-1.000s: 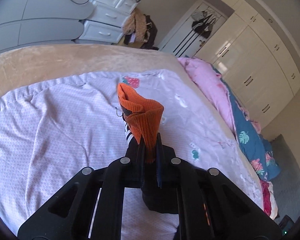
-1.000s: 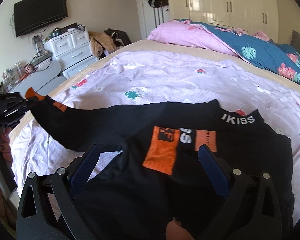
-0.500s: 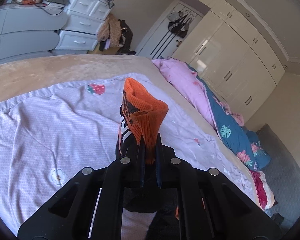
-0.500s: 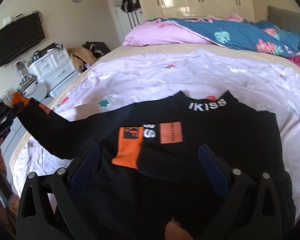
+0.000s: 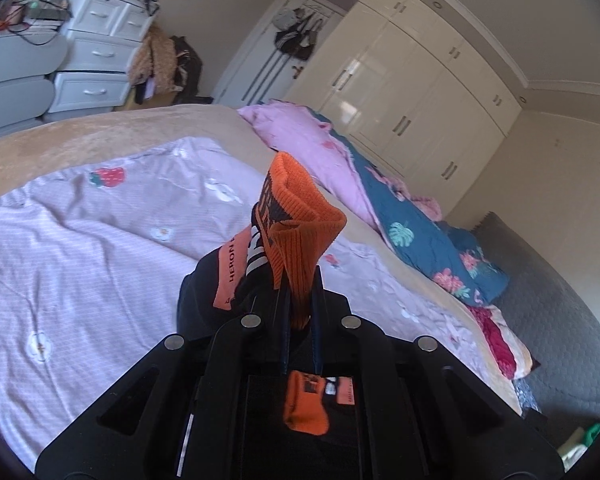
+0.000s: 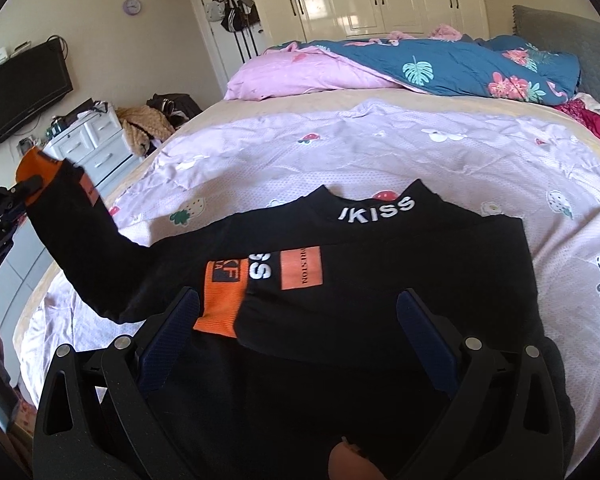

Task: Fold small clothes
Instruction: 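Carry the held sleeve across the shirt body onto the first folded cuff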

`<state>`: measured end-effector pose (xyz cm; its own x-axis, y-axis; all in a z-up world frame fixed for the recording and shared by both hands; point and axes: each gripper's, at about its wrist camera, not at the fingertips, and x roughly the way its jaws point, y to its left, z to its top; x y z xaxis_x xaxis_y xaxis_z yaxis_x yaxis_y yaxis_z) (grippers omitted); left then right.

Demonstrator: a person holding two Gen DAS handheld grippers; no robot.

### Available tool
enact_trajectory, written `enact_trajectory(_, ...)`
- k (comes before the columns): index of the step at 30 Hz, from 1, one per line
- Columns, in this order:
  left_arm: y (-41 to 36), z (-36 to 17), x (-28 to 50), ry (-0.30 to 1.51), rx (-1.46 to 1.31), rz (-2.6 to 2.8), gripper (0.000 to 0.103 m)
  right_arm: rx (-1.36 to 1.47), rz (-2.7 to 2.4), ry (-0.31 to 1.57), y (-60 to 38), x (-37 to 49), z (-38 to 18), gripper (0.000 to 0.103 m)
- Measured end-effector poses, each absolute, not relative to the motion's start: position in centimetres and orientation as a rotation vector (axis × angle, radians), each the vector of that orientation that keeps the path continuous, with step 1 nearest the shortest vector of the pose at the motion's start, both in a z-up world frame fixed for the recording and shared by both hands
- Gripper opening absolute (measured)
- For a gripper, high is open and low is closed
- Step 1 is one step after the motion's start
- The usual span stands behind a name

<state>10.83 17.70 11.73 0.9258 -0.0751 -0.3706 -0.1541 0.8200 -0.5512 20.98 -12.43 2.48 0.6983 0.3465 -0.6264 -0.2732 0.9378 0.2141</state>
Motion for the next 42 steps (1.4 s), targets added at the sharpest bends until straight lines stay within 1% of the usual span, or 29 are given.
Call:
enact_trajectory(7, 14.4, 11.7, 12.3, 0.418, -0.594, -0.08, 0.002, 0.148, 0.278, 0.713, -15.6, 20.6, 2.4, 0.098)
enact_trajectory(20, 8.6, 9.5, 14.6, 0.525, -0.538, -0.262, 0.002, 0.252, 0.137, 0.709, -21.2, 20.5, 2.1, 0.098)
enact_trajectory(40, -0.4, 2.5, 17.0, 0.798, -0.368, -0.436, 0.003, 0.353, 0.019, 0.699, -26.2, 20.9, 1.8, 0.099)
enact_trajectory(42, -1.0, 1.8, 17.3, 0.829, -0.361, -0.465, 0.004, 0.351, 0.016, 0.702, -26.3, 21.0, 1.8, 0.099)
